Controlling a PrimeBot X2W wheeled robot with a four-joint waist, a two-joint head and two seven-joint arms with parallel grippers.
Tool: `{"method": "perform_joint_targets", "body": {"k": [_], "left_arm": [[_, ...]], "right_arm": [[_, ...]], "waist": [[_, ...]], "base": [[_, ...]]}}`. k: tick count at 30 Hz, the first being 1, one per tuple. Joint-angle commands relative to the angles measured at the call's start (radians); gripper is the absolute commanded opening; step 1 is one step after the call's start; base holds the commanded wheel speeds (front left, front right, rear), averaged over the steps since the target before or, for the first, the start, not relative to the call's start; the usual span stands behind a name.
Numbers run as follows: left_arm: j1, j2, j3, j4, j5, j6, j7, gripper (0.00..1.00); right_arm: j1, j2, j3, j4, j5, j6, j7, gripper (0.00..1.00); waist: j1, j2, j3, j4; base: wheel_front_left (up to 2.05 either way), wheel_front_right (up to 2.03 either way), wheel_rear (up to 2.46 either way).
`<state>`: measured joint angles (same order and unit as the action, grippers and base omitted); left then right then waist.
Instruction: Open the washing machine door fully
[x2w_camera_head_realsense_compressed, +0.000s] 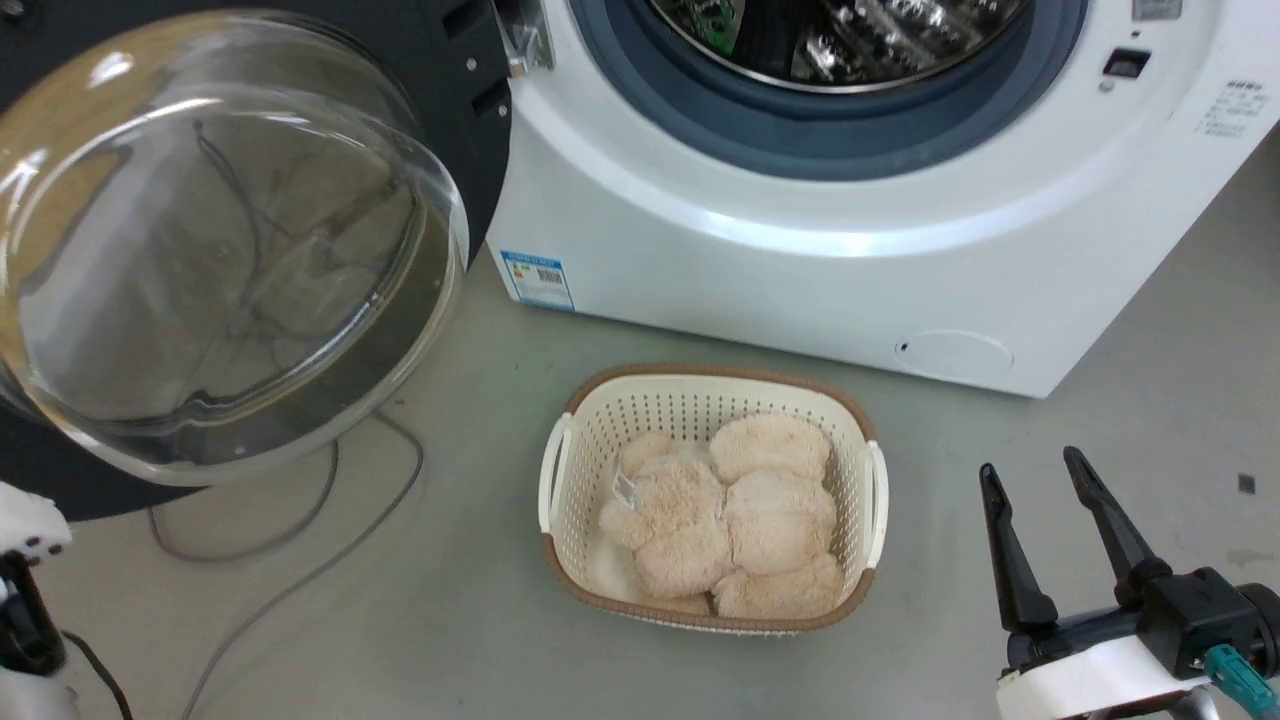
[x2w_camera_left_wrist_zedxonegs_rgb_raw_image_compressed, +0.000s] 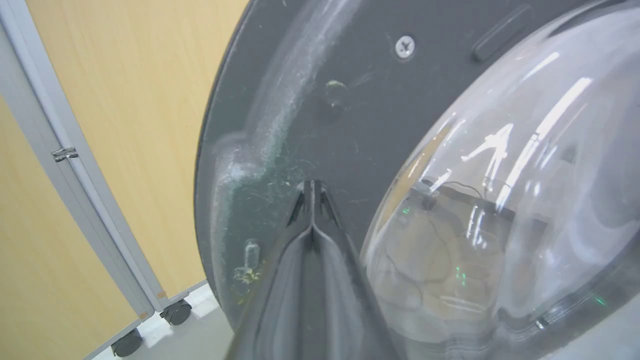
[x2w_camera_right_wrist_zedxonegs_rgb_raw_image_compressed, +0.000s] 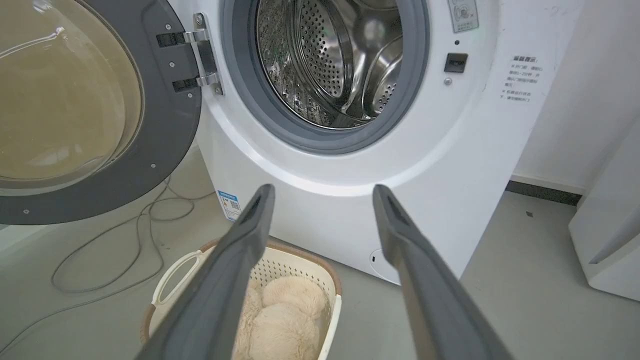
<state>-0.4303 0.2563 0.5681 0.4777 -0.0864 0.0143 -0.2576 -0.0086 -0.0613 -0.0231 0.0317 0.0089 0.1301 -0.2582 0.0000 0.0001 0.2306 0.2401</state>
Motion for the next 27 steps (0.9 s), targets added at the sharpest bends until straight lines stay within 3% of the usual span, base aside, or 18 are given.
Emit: {"method": "perform_joint_targets", "body": {"k": [1, 17, 18, 19, 20, 27], "left_arm": [[0.028, -0.014, -0.003, -0.021, 0.011, -0.006, -0.004, 0.00], [0.252, -0.131, -0.119, -0.295, 0.086, -0.066, -0.004, 0.00], [0.266, -0.136, -0.127, -0.306, 0.084, -0.073, -0.004, 0.14], [0.281, -0.139, -0.135, -0.317, 0.085, -0.078, -0.004, 0.67], [0.295, -0.142, -0.145, -0.327, 0.088, -0.083, -0.004, 1.00], [0.386, -0.176, -0.235, -0.400, 0.088, -0.104, -0.004, 1.00]], "right_arm": [[0.003, 0.005, -0.001, 0.005, -0.001, 0.001, -0.004, 1.00], [0.068, 0.011, 0.004, 0.020, 0.042, 0.001, -0.004, 1.00], [0.073, 0.011, 0.004, 0.021, 0.045, 0.001, -0.004, 1.00], [0.079, 0.011, 0.003, 0.022, 0.048, 0.001, -0.004, 1.00], [0.085, 0.011, 0.002, 0.023, 0.051, 0.001, -0.004, 1.00], [0.104, 0.011, -0.005, 0.013, 0.061, 0.001, -0.004, 1.00]], "waist": [[0.0000, -0.0001, -0.023, 0.001], [0.0000, -0.0001, -0.185, -0.014], [0.0000, -0.0001, -0.195, -0.017], [0.0000, -0.0001, -0.206, -0.020], [0.0000, -0.0001, -0.216, -0.023], [0.0000, -0.0001, -0.252, -0.050]], "base": [[0.00, 0.00, 0.00], [0.00, 0.00, 0.00], [0.00, 0.00, 0.00], [0.00, 0.00, 0.00], [0.00, 0.00, 0.00], [0.00, 0.00, 0.00]]}}
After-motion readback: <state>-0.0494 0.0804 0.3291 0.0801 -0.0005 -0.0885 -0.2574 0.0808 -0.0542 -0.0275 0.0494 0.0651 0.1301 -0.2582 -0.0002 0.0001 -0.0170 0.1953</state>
